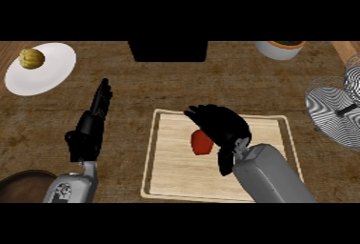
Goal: Pick the bell pepper from the tray and place it in the tiered basket
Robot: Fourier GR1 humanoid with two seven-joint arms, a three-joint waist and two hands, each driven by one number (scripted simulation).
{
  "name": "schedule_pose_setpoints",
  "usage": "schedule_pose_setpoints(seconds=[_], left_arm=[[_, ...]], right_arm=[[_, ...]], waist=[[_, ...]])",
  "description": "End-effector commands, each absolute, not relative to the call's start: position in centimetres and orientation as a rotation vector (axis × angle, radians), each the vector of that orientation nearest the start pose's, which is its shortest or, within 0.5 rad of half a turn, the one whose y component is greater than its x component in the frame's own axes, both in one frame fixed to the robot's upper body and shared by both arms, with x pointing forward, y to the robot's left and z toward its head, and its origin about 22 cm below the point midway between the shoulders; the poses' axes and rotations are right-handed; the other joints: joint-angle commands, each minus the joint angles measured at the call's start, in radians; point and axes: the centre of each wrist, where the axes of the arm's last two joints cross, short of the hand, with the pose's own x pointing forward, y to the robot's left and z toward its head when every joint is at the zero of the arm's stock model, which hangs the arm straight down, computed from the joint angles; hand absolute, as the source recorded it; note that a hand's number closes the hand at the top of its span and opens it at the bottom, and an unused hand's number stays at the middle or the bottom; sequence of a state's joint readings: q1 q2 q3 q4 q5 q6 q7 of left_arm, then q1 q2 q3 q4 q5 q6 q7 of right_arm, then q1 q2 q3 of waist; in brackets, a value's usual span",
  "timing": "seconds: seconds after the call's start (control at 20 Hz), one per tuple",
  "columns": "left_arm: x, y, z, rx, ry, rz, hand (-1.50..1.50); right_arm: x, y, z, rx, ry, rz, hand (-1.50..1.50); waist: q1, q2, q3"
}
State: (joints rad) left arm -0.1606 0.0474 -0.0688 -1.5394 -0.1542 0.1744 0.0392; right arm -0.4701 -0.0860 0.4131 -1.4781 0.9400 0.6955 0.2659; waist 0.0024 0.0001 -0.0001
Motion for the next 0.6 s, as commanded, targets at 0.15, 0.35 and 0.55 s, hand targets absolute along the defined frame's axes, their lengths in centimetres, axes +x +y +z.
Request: schedule_pose_setpoints(seconds=[0.15, 0.35, 0.55], left_arm=[[28.1, 19.2, 3.1, 0.204, -1.664, -0.121, 0.00], [27.5, 19.7, 2.1, 0.207, -1.677, -0.110, 0.00], [27.5, 20.5, 3.9, 0.182, -1.685, -0.096, 0.00]], right_arm=[[31.1, -10.3, 6.0, -0.454, -1.156, 1.689, -1.50], [29.7, -10.6, 5.8, -0.403, -1.145, 1.672, -1.50], [29.1, -10.2, 3.9, -0.412, -1.198, 1.640, -1.50]], waist=[[0.000, 0.000, 0.000], [-0.001, 0.000, 0.000], [-0.001, 0.000, 0.000]])
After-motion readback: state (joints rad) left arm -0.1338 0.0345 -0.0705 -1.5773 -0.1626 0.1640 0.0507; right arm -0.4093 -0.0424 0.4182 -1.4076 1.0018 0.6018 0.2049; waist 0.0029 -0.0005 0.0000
